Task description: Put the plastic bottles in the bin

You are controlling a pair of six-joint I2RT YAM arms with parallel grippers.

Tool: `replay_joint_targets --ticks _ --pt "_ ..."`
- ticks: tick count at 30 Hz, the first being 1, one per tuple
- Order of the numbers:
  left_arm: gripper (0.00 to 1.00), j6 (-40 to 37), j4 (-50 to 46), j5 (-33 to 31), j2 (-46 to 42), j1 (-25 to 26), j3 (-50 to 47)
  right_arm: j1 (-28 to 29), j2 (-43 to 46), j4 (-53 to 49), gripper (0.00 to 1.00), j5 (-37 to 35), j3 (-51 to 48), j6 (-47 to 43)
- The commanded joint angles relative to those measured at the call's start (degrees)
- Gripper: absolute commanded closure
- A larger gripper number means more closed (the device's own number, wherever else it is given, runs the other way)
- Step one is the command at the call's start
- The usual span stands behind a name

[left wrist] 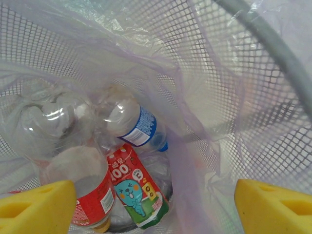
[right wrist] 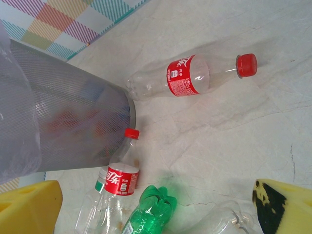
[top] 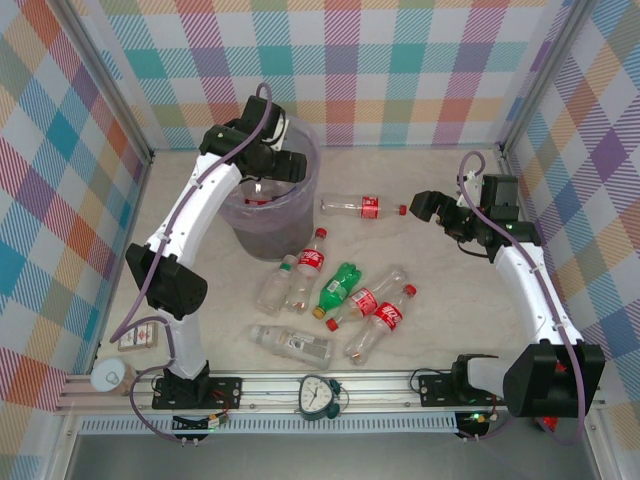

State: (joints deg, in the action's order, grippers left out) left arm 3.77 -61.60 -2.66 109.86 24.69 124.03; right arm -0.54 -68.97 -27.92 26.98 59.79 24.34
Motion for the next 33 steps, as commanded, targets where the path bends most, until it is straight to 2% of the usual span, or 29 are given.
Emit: replay_joint_targets --ticks 1,9,14,20,25,29,33 --pt "0.16 0.2 -2.0 -1.8 -2.4 0.2 1.9 0.3 0.0 0.7 0.00 0.4 1.4 -1.2" --pt "0.17 1.5 -2.1 -6.2 -12.2 -0.1 -1.6 0.3 -0.9 1.7 0.00 0.7 1.1 -0.7" --pt "0.16 2.5 -2.3 -8.6 -20.9 -1.8 -8.2 0.4 -1.1 2.0 0.01 0.9 1.2 -0.1" --pt "0.16 7.8 1.7 -8.7 -37.3 -5.2 -29.2 0.3 -1.0 -2.4 0.01 -2.5 3.1 0.1" --pt "0.17 13.8 5.2 -8.1 -49.8 -6.1 -48.0 0.3 -0.2 -12.4 0.02 -4.9 5.1 -0.5" --pt "0.18 17.6 7.5 -6.5 -55.5 -6.1 -57.8 0.5 5.4 -19.2 0.12 -5.1 0.3 -0.8" --pt "0.20 20.5 13.6 -5.7 -60.2 -6.1 -67.3 1.7 11.9 -21.8 0.11 -5.3 -8.4 2.1"
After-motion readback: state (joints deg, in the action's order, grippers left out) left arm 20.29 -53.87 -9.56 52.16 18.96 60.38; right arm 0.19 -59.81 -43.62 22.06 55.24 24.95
